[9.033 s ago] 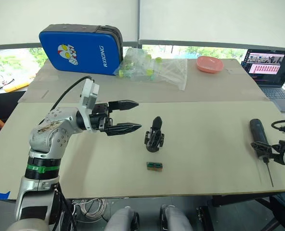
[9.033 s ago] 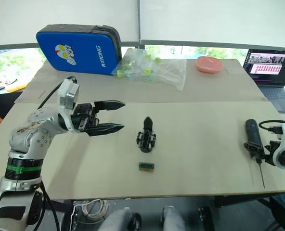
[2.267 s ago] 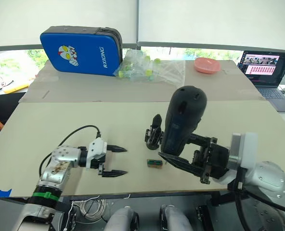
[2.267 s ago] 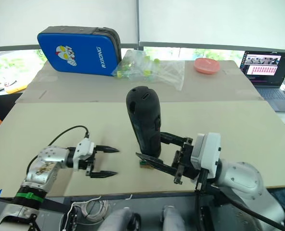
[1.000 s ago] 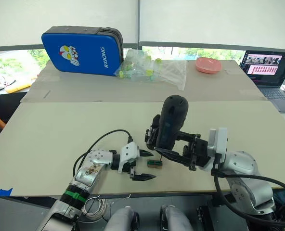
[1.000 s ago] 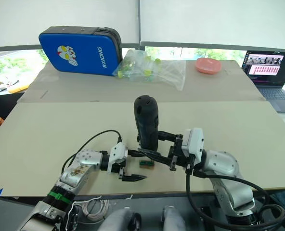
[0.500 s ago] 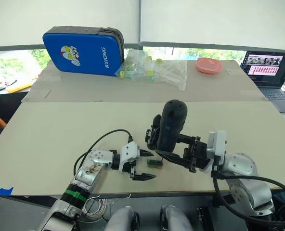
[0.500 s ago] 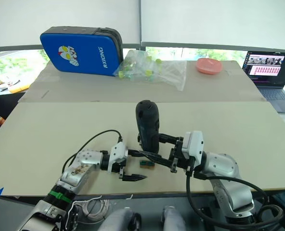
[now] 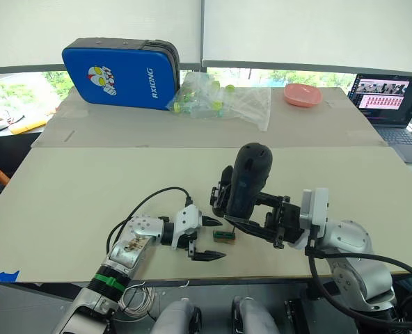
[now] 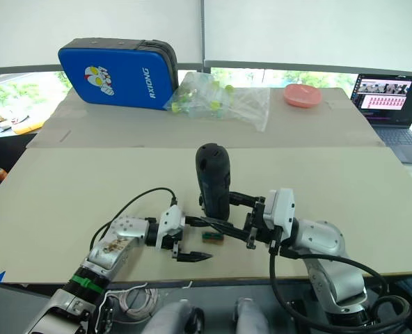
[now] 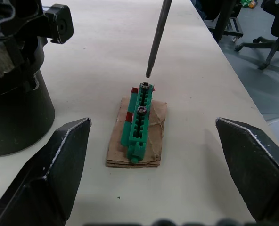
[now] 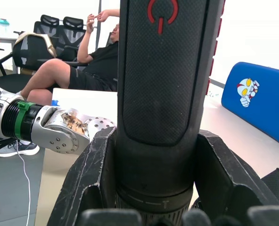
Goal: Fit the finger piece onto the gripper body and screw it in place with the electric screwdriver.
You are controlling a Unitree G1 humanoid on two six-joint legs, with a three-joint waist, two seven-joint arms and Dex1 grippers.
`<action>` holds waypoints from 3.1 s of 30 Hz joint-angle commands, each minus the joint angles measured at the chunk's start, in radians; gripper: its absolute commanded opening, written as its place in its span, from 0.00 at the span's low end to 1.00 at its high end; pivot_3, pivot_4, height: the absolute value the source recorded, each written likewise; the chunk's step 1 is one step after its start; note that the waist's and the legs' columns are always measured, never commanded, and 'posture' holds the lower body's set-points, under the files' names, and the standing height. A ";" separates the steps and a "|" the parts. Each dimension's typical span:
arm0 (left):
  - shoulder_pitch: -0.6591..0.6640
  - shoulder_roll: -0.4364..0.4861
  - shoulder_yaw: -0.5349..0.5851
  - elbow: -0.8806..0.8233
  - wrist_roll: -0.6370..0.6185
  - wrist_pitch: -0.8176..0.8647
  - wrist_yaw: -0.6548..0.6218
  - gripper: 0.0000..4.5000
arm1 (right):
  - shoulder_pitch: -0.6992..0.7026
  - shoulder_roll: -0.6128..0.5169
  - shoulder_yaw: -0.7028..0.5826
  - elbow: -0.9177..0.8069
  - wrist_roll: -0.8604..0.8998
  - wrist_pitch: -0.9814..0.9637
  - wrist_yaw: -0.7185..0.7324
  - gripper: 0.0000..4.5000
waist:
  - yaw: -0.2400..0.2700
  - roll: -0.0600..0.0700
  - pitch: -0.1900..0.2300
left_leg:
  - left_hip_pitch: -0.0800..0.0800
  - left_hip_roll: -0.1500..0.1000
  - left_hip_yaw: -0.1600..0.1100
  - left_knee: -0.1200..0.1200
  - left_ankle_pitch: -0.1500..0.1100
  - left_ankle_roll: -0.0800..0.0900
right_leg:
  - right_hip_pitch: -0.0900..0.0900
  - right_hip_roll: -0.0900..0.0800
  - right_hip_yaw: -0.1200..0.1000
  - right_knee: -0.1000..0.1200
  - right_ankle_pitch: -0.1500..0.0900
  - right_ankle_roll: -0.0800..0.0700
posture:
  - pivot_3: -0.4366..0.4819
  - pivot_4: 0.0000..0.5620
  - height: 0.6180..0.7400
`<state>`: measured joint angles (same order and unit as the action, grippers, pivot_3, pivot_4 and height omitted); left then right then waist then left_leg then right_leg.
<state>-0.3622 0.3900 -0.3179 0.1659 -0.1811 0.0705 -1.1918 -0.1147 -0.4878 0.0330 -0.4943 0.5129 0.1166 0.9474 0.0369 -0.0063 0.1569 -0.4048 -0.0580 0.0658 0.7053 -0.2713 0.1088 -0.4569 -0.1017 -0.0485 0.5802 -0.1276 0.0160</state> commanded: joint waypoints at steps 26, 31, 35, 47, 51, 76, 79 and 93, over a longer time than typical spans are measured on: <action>0.031 0.012 -0.012 -0.009 0.005 0.024 0.005 1.00 | -0.027 -0.003 -0.005 -0.023 0.016 -0.016 0.001 0.42 | 0.000 0.000 0.000 | 0.000 0.000 0.000 0.000 0.000 0.000 | 0.000 0.000 0.000 0.000 0.000 0.000 | 0.48 0.27 1.00; 0.032 0.011 -0.013 -0.010 0.004 0.026 0.007 1.00 | -0.026 -0.006 -0.006 -0.023 0.017 -0.015 0.002 0.42 | 0.000 0.000 0.000 | 0.000 0.000 0.000 0.000 0.000 0.000 | 0.000 0.000 0.000 0.000 0.000 0.000 | 0.48 0.27 1.00; 0.036 0.011 -0.013 -0.014 0.003 0.028 0.008 1.00 | -0.025 -0.008 -0.004 -0.022 0.015 -0.015 0.003 0.42 | 0.000 0.000 0.000 | 0.000 0.000 0.000 0.000 0.000 0.000 | 0.000 0.000 0.000 0.000 0.000 0.000 | 0.48 0.27 1.00; 0.041 0.012 -0.011 -0.019 0.002 0.031 0.010 1.00 | -0.038 -0.012 -0.003 -0.001 0.006 -0.015 -0.001 0.42 | 0.000 0.000 0.000 | 0.000 0.000 0.000 -0.001 0.000 0.000 | 0.000 0.000 0.000 0.000 0.000 0.000 | 0.48 0.27 1.00; 0.042 0.013 -0.012 -0.019 0.003 0.031 0.009 1.00 | -0.034 -0.011 -0.001 -0.004 0.005 -0.014 0.001 0.42 | 0.000 0.000 0.000 | 0.000 0.000 0.000 -0.001 0.000 0.000 | 0.000 0.000 0.000 0.000 0.000 0.000 | 0.48 0.27 1.00; 0.034 0.011 -0.010 -0.016 0.000 0.039 0.009 1.00 | -0.044 -0.007 0.002 0.000 -0.002 -0.029 0.000 0.42 | 0.000 0.000 0.000 | 0.000 0.000 0.000 -0.001 0.000 0.000 | 0.000 0.000 0.000 0.000 0.000 0.000 | 0.48 0.27 1.00; 0.034 0.011 -0.010 -0.016 0.000 0.040 0.010 1.00 | -0.046 -0.007 0.002 0.003 -0.004 -0.032 0.001 0.42 | 0.000 0.000 0.000 | 0.000 0.000 0.000 -0.001 0.000 0.000 | 0.000 0.000 0.000 0.000 0.000 0.000 | 0.48 0.27 1.00; 0.034 0.012 -0.010 -0.018 -0.001 0.042 0.010 1.00 | -0.037 -0.003 0.017 0.012 -0.027 -0.038 0.002 0.42 | 0.000 0.000 0.000 | 0.000 0.000 0.000 -0.001 0.000 0.000 | 0.000 0.000 0.000 0.000 0.000 0.000 | 0.48 0.27 1.00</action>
<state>-0.3437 0.3957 -0.3149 0.1384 -0.1853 0.0928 -1.1796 -0.1431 -0.4971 0.0636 -0.4599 0.4728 0.1168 0.9508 0.0368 -0.0063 0.1569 -0.4049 -0.0578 0.0658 0.7043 -0.2714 0.1089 -0.4573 -0.1016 -0.0483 0.5799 -0.1278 0.0159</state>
